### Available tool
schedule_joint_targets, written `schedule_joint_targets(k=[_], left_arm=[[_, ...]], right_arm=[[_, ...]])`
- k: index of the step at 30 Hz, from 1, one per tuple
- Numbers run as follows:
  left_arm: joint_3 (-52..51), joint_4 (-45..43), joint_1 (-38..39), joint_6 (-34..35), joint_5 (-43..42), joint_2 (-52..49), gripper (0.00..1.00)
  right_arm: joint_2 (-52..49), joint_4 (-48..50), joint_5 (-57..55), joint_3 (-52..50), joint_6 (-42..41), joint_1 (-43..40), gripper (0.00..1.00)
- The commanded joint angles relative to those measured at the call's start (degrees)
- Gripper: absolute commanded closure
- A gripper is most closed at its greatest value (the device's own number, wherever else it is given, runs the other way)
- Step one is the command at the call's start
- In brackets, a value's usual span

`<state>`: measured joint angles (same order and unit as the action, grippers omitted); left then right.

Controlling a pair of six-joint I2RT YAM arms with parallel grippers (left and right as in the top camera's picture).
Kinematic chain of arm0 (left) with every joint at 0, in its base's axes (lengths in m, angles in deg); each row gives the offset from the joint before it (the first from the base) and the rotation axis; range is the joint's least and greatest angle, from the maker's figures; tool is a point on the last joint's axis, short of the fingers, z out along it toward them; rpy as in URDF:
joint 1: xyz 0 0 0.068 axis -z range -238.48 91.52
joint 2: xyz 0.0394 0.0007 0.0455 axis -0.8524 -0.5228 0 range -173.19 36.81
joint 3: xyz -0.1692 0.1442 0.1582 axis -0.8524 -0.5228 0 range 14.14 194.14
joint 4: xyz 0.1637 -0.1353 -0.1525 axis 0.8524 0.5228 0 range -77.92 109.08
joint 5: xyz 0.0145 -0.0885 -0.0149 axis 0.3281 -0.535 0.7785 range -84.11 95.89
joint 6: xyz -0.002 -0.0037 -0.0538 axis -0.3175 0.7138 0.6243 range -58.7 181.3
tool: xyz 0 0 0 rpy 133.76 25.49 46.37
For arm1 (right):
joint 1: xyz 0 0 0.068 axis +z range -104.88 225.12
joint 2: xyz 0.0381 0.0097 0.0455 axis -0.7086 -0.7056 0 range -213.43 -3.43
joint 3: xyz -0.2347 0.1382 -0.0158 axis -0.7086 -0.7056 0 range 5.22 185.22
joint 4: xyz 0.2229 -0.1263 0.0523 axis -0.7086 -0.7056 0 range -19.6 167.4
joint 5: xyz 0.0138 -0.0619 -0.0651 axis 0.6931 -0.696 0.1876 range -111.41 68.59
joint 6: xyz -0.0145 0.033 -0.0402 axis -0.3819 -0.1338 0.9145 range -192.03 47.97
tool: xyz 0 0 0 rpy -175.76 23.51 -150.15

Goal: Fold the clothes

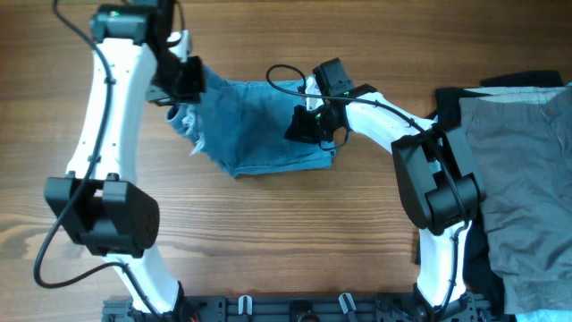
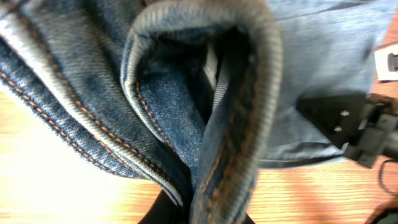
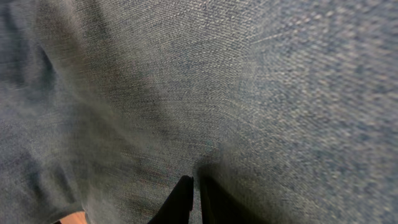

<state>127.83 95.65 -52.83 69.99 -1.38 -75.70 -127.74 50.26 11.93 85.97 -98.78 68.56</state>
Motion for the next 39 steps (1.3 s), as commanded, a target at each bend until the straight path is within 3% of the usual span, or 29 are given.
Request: schedule_joint_targets(k=[1, 8, 12, 17, 22, 25, 33, 38, 39], left_arm=[[0.66, -4.20, 5.03, 6.40, -1.25, -2.21, 0.95], [0.66, -12.50, 12.15, 12.81, -1.20, -6.80, 0.94], [0.66, -12.48, 13.81, 12.79, -1.20, -7.30, 0.94], [0.66, -11.32, 13.86, 12.70, -1.22, -7.30, 0.94], [0.66, -9.75, 13.86, 9.27, -2.16, -7.30, 0.95], [0.66, -8.92, 14.01, 4.96, -6.97, -7.30, 0.96], [0.66, -6.93, 14.67, 1.99, -13.53, -7.28, 0.96], [0.66, -13.51, 17.92, 2.21, -13.70, -7.39, 0.92], [0.66, -15.34, 18.82, 2.25, -13.73, -7.72, 0.85]], right_arm=[[-4.72, -0.83, -3.61, -0.79, 0.98, 0.37, 0.90], [-3.80, -2.60, -1.11, -0.42, 1.40, -1.07, 0.92], [7.39, -8.59, 0.15, 2.19, 8.26, -8.90, 0.89], [17.68, -10.43, -2.99, 2.16, 8.76, -14.78, 0.89], [14.32, -12.85, -5.53, -0.87, 10.23, -13.55, 0.89], [9.81, -12.79, -5.46, -2.45, 10.05, -13.05, 0.89], [-0.13, -13.00, 0.79, -2.51, 12.22, -12.96, 0.90], [-0.24, -12.72, 0.55, -2.51, 12.50, -12.94, 0.90], [-0.24, -12.70, 0.55, -2.51, 12.85, -12.94, 0.90]])
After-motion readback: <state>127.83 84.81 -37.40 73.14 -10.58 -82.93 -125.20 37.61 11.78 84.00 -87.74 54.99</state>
